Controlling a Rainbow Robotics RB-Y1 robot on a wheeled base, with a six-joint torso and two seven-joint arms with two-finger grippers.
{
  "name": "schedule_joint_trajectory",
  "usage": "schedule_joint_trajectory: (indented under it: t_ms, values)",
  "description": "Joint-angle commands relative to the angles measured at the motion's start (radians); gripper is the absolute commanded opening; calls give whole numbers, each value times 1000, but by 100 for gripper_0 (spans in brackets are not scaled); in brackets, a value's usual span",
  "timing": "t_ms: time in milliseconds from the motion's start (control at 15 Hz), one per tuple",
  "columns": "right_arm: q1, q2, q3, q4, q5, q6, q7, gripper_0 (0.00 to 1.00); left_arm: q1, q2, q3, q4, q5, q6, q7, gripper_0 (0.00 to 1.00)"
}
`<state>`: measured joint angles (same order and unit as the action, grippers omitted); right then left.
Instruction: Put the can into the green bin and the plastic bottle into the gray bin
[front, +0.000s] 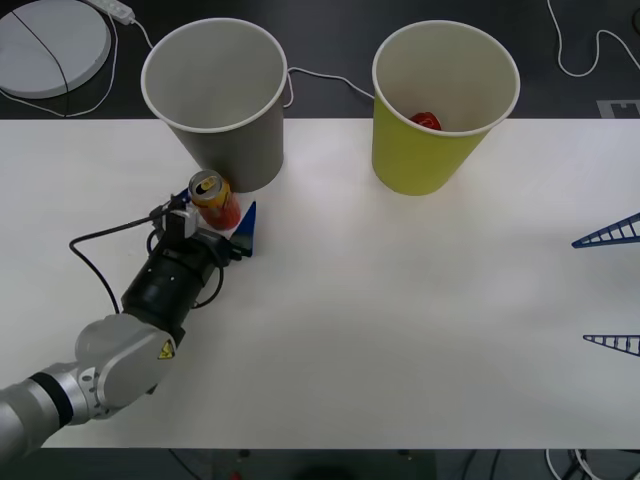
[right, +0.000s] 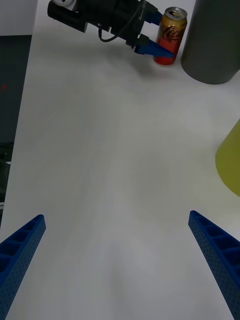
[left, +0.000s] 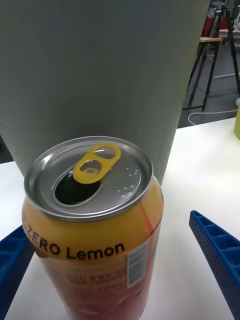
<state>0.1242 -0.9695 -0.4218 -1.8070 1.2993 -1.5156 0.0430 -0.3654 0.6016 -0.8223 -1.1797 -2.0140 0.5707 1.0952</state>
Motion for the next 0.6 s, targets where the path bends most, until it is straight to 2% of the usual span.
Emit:
schedule_joint_trajectory:
  t_ms: [67, 133, 200, 267, 400, 600]
  values:
    - [0, 0, 0, 0, 0, 0, 0, 100, 0, 0, 0, 2, 3, -5, 0, 100]
    - [0, 0, 0, 0, 0, 0, 0, 100, -1, 0, 0, 0, 4, -5, 0, 78]
    - [0, 0, 0, 0, 0, 0, 0, 100, -1, 0, 0, 2, 4, -5, 0, 33]
    - [0, 0, 0, 0, 0, 0, 0, 100, -1, 0, 0, 0, 4, -3, 0, 11]
    - [0, 0, 0, 0, 0, 0, 0, 100, -1, 0, 0, 2, 4, -3, 0, 0]
    - [0, 0, 0, 0, 0, 0, 0, 100, 0, 0, 0, 0, 4, -3, -3, 0]
